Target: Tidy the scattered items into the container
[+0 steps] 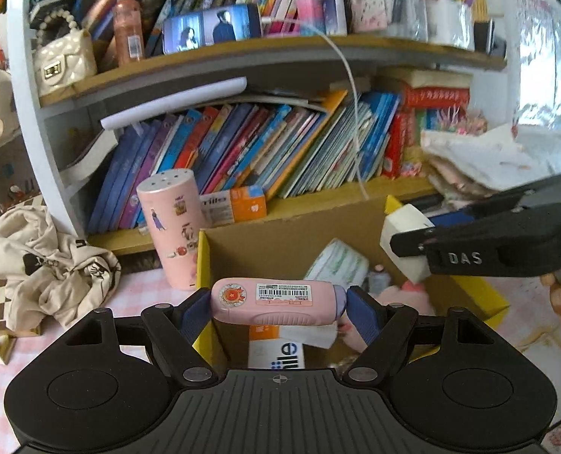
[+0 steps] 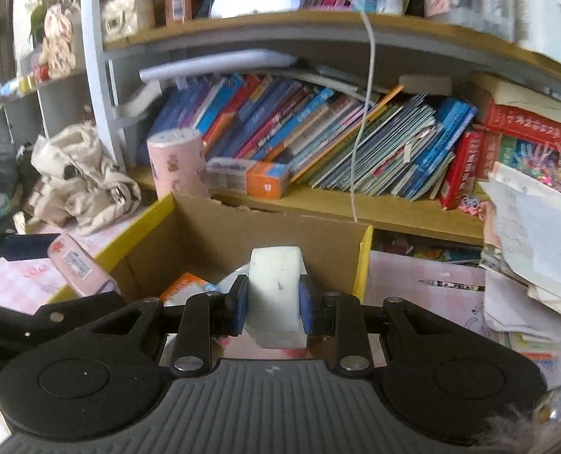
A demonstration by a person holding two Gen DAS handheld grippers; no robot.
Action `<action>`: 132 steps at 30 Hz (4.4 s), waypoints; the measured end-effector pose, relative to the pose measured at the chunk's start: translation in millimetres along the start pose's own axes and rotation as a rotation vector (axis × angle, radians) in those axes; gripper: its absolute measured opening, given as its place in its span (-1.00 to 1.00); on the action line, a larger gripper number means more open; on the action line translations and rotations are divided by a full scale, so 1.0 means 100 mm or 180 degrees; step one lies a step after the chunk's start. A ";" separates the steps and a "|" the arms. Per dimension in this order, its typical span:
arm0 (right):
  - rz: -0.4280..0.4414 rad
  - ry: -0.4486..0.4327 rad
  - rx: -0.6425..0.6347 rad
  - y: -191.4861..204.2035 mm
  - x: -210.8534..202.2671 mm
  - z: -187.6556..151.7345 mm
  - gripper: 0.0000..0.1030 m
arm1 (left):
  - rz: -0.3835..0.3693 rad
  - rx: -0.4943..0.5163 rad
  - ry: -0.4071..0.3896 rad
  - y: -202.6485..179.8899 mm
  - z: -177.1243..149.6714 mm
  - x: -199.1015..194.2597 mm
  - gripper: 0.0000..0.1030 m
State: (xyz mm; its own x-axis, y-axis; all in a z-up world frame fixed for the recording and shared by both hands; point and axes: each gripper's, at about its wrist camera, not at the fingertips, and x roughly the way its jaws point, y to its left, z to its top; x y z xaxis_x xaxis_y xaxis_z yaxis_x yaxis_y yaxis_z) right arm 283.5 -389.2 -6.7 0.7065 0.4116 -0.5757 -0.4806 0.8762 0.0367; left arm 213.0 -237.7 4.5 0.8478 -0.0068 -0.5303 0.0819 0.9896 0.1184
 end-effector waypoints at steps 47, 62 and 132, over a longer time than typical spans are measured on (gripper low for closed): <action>0.0279 0.0166 -0.0175 0.14 0.46 0.14 -0.06 | 0.0257 0.0568 0.0171 -0.25 -0.13 0.27 0.91; 0.0213 -0.0133 -0.0034 0.14 -0.04 0.15 0.21 | 0.0371 0.0434 0.0005 -0.22 -0.12 -0.09 0.91; -0.0867 0.0119 0.0605 2.17 -1.43 -1.38 1.00 | 0.0543 -0.0199 0.0020 1.39 -1.57 -2.02 0.93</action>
State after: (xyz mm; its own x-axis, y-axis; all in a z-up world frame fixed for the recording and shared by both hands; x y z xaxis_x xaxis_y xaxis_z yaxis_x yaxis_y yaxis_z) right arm 6.5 -293.1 -28.9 0.7745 0.1493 -0.6147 -0.1685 0.9853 0.0270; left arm -28.9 -76.6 -3.5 0.8433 0.1627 -0.5121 -0.0958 0.9833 0.1547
